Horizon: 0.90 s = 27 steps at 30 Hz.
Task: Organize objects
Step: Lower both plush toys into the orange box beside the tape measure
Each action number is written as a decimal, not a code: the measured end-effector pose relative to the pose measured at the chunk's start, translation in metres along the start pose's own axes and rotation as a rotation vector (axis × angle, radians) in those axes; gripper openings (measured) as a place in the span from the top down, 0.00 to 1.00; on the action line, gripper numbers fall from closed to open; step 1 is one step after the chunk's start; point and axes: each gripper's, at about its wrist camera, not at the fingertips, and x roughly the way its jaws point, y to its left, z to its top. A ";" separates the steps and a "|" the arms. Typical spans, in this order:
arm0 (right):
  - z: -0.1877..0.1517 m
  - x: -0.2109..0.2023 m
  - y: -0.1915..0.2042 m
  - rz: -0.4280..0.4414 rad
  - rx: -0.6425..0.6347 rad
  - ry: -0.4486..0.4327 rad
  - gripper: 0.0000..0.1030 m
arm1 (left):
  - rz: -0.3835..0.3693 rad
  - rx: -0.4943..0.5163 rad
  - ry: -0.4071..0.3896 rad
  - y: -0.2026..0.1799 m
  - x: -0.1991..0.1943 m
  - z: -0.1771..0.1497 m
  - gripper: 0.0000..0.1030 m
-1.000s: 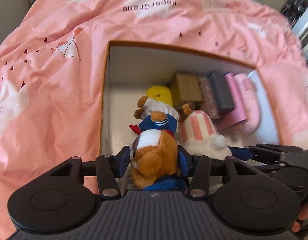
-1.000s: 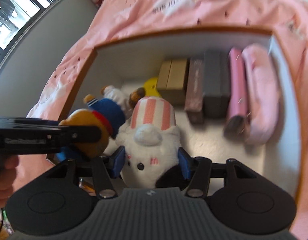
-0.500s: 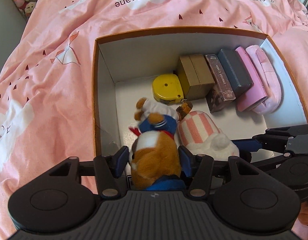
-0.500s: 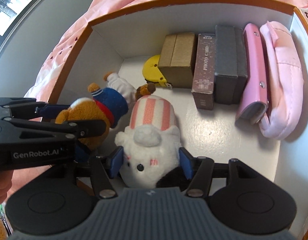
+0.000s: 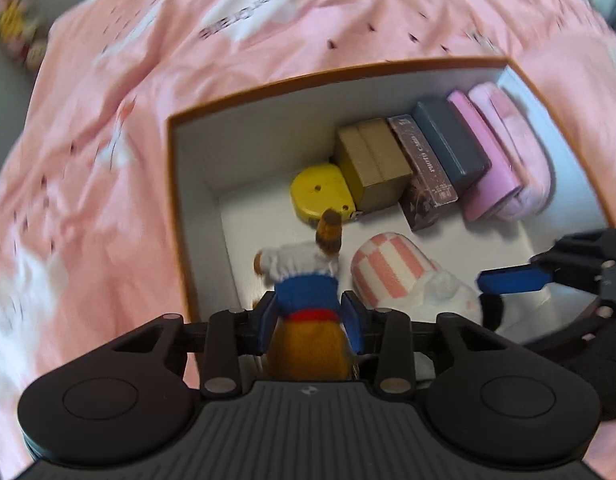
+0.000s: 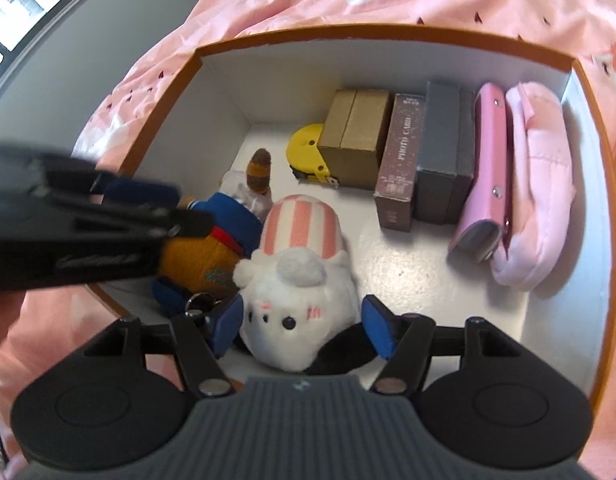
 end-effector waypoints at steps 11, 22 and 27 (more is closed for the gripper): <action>0.002 0.004 -0.003 0.008 0.019 -0.029 0.54 | 0.067 0.098 0.078 -0.011 0.034 0.009 0.73; 0.011 0.013 0.002 0.096 0.022 -0.036 0.62 | 0.036 0.049 0.067 0.001 0.022 0.004 0.78; 0.016 0.021 -0.003 0.097 0.092 -0.042 0.65 | -0.002 -0.008 -0.004 0.012 -0.002 0.005 0.78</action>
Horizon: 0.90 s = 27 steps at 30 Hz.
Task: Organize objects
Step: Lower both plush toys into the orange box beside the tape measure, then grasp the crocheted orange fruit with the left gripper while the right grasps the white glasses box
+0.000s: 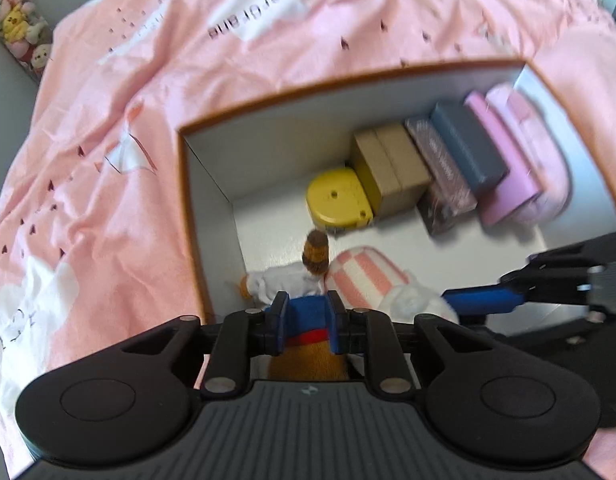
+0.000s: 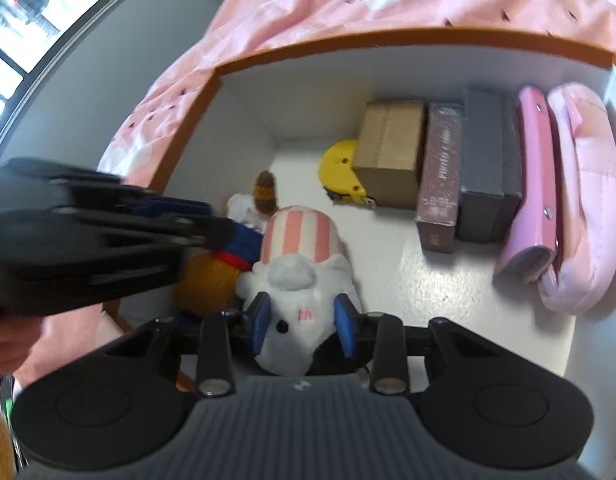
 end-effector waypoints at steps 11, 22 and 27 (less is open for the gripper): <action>-0.007 -0.009 0.018 -0.084 -0.062 -0.046 0.59 | -0.045 -0.053 -0.097 -0.004 -0.043 -0.019 0.78; -0.031 -0.074 0.042 -0.182 -0.109 -0.259 0.49 | -0.122 -0.157 -0.273 0.004 -0.118 -0.071 0.78; -0.075 -0.121 0.055 -0.207 -0.112 -0.405 0.49 | -0.205 -0.184 -0.324 -0.003 -0.140 -0.109 0.77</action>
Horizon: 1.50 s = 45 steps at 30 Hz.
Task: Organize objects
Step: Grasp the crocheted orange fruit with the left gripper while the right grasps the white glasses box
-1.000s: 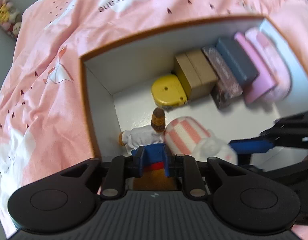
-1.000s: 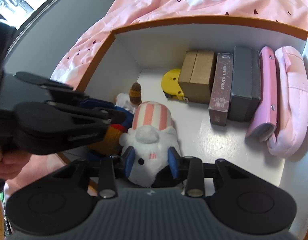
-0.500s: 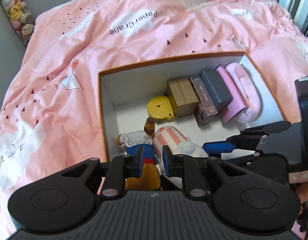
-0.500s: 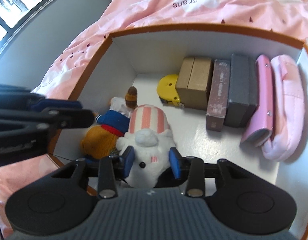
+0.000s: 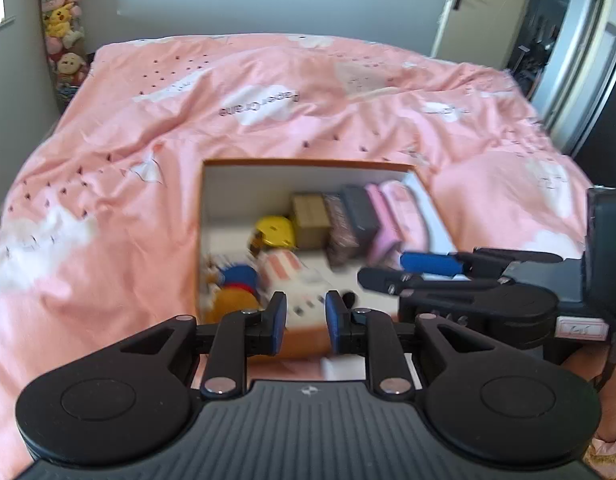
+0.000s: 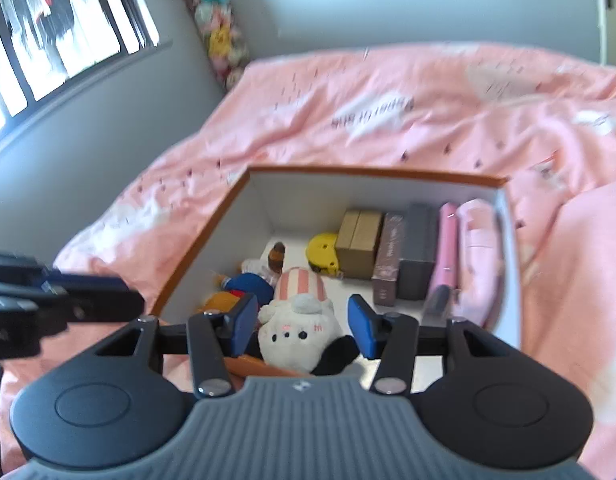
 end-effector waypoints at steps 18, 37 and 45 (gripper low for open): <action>-0.123 -0.037 0.004 -0.391 -0.117 0.051 0.45 | 0.027 0.114 0.146 -0.027 0.052 -0.131 0.71; -0.131 -0.018 -0.009 -0.434 0.002 0.113 0.44 | -0.128 0.041 0.280 -0.029 0.105 -0.149 0.48; -0.130 -0.015 -0.009 -0.442 0.019 0.101 0.45 | -0.111 0.042 0.292 -0.030 0.119 -0.149 0.54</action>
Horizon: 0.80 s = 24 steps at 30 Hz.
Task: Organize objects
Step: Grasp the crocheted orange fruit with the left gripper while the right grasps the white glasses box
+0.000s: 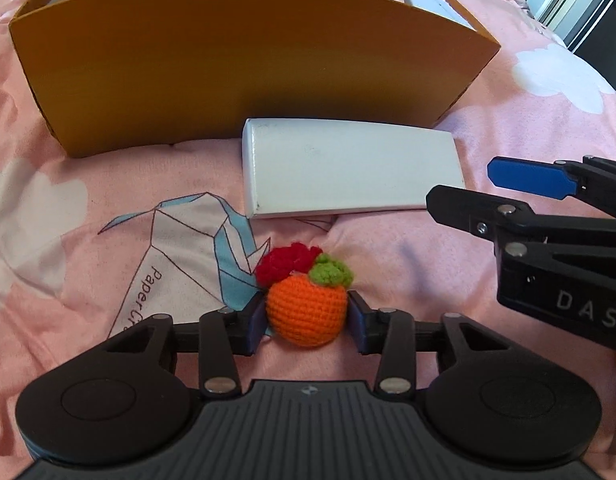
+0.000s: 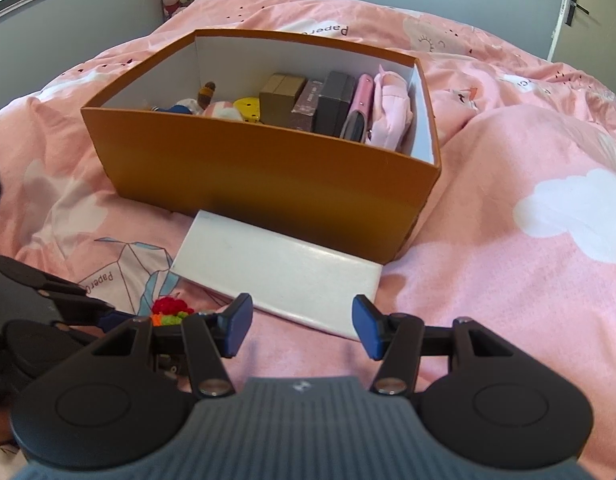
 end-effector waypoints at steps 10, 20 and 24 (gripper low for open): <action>0.006 0.006 0.021 -0.025 -0.165 0.011 0.49 | 0.095 -0.024 -0.096 0.011 -0.042 -0.006 0.55; -0.008 0.048 0.062 -0.208 -0.540 0.068 0.43 | 0.196 -0.046 -0.153 0.021 -0.059 -0.002 0.55; -0.012 0.065 0.067 -0.260 -0.633 0.085 0.43 | 0.192 -0.059 -0.158 0.026 -0.061 -0.004 0.55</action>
